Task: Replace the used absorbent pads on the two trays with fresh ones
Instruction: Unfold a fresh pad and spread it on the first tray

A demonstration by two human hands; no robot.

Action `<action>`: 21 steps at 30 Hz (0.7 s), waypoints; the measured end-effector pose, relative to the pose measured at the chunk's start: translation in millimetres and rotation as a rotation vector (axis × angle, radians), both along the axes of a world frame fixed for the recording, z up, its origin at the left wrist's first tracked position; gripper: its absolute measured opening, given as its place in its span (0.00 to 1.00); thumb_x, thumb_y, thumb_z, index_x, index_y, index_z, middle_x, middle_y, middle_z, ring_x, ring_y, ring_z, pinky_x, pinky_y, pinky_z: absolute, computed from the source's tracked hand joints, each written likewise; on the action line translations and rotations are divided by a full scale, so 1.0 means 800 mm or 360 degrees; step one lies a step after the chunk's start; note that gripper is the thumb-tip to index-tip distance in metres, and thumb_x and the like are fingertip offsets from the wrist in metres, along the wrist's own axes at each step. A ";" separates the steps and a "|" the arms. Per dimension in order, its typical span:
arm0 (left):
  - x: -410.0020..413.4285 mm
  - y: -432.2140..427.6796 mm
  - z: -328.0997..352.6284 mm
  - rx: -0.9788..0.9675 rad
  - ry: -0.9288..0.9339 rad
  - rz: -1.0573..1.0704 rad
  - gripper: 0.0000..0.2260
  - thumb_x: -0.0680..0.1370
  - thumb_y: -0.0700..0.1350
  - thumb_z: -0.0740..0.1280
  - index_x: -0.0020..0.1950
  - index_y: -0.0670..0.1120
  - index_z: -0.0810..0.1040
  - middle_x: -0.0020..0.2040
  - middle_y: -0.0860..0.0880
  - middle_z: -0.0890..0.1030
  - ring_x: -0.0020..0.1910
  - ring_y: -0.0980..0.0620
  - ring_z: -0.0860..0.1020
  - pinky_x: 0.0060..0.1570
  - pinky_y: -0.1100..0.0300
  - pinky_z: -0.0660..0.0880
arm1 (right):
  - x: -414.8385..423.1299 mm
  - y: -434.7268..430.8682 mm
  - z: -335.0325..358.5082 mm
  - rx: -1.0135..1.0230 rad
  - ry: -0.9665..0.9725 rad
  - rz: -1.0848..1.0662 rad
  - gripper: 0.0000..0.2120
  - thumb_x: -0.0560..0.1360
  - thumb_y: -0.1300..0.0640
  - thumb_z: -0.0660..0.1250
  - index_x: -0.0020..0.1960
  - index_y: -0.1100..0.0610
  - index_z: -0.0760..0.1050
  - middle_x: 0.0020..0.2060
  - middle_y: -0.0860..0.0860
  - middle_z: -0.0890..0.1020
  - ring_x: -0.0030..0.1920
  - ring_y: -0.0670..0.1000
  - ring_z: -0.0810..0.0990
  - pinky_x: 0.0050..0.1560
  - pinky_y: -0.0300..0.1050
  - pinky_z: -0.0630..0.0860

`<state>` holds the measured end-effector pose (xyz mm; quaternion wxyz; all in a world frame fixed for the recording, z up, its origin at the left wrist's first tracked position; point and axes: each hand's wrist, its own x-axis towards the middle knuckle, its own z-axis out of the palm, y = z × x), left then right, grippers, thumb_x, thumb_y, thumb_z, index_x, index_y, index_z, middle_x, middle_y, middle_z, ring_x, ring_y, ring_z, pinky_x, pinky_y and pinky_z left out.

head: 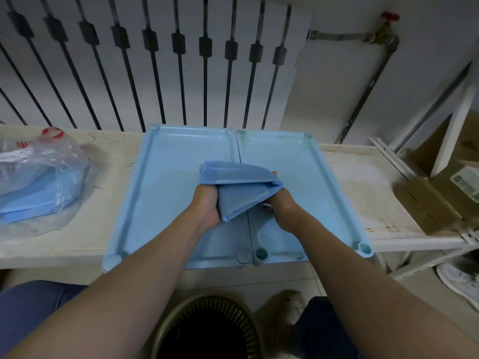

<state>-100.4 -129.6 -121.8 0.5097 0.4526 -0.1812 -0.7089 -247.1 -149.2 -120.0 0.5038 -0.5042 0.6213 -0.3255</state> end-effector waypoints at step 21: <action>0.053 0.046 0.065 -0.0222 -0.0620 0.0180 0.12 0.81 0.52 0.60 0.57 0.45 0.71 0.54 0.45 0.79 0.50 0.44 0.79 0.48 0.49 0.78 | 0.022 0.065 0.065 -0.0279 0.0183 -0.0030 0.22 0.81 0.46 0.55 0.60 0.63 0.73 0.54 0.60 0.78 0.53 0.60 0.79 0.51 0.57 0.81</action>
